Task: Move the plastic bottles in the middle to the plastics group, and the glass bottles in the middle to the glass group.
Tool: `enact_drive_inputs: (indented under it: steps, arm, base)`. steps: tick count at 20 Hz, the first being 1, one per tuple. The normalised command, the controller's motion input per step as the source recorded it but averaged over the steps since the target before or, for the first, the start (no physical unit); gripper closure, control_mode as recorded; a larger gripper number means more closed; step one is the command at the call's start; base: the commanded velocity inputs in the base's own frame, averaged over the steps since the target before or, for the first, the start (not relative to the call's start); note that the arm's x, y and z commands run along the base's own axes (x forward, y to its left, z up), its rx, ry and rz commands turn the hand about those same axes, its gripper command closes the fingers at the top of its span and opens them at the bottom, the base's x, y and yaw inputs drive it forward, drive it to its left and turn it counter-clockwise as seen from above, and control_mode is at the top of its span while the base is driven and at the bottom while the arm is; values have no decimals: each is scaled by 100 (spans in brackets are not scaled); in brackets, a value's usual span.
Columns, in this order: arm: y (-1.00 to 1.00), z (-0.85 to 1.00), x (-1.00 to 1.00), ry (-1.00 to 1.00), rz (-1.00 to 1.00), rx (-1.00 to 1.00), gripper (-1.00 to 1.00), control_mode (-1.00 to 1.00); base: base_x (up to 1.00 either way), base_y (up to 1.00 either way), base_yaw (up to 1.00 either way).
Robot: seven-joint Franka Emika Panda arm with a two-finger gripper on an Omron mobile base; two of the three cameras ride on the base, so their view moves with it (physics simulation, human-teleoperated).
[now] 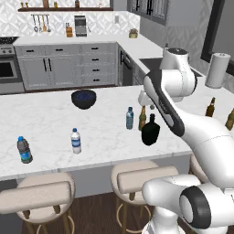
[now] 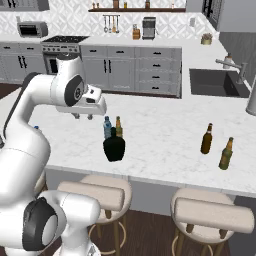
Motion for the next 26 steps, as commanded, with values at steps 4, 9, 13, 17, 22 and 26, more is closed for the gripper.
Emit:
enact_drive_inputs:
  steps: [4,9,13,17,22,26]
  arm:
    - [0,0,0,-9,-1,0,-100,-100]
    - [-18,-8,-23,1,-8,0,-100,-100]
    - [-38,-40,-64,-16,-10,-4,-100,-100]
    - [-37,-6,-5,-19,-6,-3,-100,-100]
    - [-48,0,39,-3,0,-1,-100,-100]
    - [-46,0,76,4,3,0,-100,-100]
  base:
    - [0,0,0]
    - [0,0,0]
    - [0,0,0]
    - [0,0,0]
    - [0,0,0]
    - [0,0,0]
